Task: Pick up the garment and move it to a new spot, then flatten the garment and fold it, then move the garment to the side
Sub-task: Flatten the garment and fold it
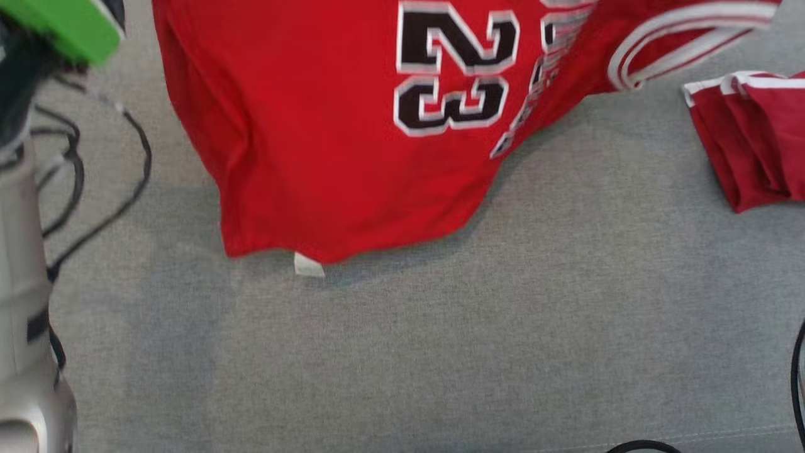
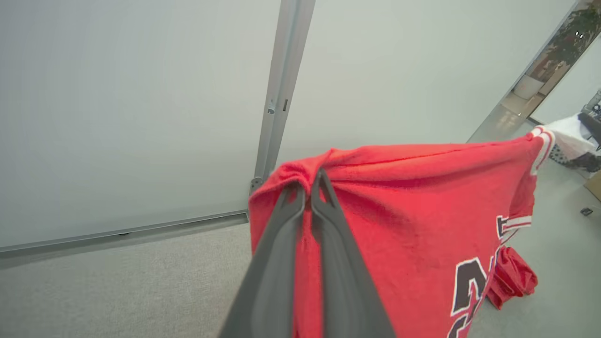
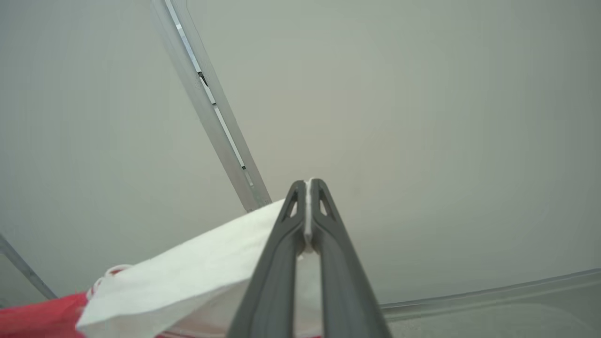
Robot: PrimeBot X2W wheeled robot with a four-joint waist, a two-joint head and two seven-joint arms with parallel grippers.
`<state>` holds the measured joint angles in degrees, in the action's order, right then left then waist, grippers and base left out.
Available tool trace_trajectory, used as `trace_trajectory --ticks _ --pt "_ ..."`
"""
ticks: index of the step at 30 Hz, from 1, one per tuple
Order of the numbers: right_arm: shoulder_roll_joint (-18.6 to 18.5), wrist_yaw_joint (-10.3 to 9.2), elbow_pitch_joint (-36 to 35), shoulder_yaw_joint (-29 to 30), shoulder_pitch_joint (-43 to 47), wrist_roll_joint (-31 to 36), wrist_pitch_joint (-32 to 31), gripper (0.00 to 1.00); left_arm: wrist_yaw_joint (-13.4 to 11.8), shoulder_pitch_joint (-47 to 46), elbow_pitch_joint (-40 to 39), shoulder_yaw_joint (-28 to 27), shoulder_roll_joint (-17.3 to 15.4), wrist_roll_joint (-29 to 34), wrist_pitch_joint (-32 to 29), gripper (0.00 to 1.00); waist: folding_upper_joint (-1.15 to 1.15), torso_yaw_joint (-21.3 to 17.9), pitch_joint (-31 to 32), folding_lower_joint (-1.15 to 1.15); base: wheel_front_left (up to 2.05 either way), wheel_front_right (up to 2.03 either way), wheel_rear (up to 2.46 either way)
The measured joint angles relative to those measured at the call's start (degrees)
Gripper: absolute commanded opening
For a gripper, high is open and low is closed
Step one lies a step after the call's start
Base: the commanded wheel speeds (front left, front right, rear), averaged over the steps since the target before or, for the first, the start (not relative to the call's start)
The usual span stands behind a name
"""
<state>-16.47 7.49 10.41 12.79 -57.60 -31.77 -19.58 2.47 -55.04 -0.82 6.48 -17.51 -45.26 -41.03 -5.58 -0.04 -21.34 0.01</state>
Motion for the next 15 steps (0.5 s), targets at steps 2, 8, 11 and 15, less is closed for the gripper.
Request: trace_trajectory --ticks 2,8,11,15 --pt "2.11 0.05 5.50 1.19 -7.40 5.77 2.77 0.00 -0.33 -7.47 7.47 0.91 1.11 3.57 3.92 0.00 0.00 0.02 -2.12 0.01 0.00 0.00 0.00" --pt "7.17 0.02 17.79 5.21 -24.75 15.47 10.76 0.00 -0.21 -25.12 26.08 2.41 4.67 12.27 21.81 0.00 0.01 0.03 -8.13 0.01 0.00 0.00 0.00" --pt "8.68 0.02 21.39 3.96 -30.93 17.29 15.05 0.00 0.02 -30.82 32.42 1.72 4.88 15.18 33.07 0.00 0.01 -0.16 -10.92 0.02 0.00 0.00 0.00" --pt "8.09 0.01 23.01 -2.15 -32.20 14.57 17.59 0.00 2.99 -33.60 39.14 2.08 6.11 15.23 42.58 0.00 0.00 -0.41 -13.95 0.01 0.00 0.00 0.00"
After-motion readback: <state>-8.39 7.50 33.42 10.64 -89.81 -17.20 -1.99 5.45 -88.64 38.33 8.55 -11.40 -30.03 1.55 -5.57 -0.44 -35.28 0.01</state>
